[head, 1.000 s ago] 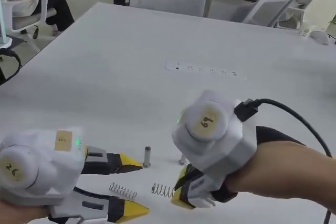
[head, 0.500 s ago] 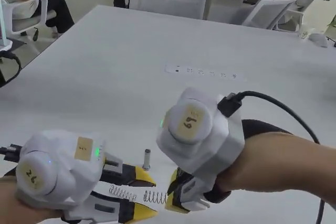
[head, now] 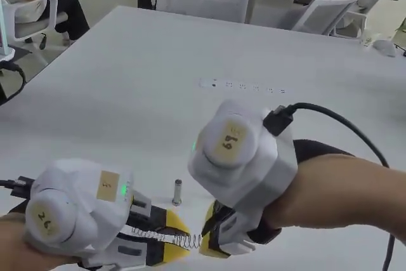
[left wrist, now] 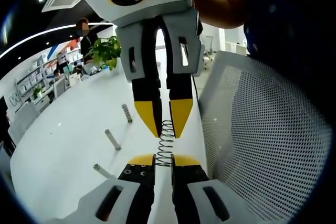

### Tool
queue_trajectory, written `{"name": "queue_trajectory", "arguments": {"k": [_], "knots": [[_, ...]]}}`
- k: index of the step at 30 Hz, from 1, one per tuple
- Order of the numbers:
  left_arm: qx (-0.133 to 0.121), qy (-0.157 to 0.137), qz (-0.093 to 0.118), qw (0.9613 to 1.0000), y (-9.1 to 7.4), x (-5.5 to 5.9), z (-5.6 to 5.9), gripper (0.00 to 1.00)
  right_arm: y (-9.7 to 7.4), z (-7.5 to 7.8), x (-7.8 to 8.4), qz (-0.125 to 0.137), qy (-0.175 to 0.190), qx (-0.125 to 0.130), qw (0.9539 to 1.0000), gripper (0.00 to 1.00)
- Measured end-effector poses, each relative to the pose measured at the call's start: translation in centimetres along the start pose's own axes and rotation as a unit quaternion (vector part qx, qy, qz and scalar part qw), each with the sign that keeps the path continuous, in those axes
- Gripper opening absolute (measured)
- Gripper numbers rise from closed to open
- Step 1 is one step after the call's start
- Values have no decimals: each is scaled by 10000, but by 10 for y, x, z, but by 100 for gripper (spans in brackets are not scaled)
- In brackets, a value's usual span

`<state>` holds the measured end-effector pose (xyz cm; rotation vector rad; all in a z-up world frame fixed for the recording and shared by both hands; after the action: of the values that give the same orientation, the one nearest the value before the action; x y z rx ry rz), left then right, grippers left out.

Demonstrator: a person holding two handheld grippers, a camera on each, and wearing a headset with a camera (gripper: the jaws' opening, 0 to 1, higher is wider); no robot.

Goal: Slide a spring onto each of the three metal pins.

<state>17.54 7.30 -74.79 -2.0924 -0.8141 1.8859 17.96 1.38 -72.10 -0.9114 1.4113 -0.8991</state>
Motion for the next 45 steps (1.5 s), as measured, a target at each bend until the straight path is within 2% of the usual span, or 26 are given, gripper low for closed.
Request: {"name": "queue_trajectory", "arguments": {"k": [6,11,17,30,35,45], "knots": [[-74,7,107,9999,-1,-2,-2,3,-10,2,-4,218,53,60,9997,8],[-199,-185,442,9987,-6,-8,-9,3,-20,6,-9,441,77,176,9988,8],[-204,-409,710,9964,-10,-13,-12,2,-30,9,-14,713,140,193,9972,7],[-255,-412,794,9957,-12,-15,-12,2,-32,12,-12,1024,192,146,9945,10],[-276,-429,831,9952,-13,-16,-13,2,-31,10,-10,1099,252,72,9936,11],[-289,-459,904,9944,-14,-19,-14,2,-30,11,-11,1143,323,97,9929,8]]}}
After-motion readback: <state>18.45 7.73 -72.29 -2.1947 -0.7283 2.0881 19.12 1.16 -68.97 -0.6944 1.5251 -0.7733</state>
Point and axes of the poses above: the centre of the closed fingertips' face, and the gripper's own axes: y roughly forward along the fingers, z roughly to its right, x roughly out of its underside, the point moved 5 cm from there along -y, roughly backward along the fingers, and after that the axes turned 1 degree about z, right-handed, at the moved point
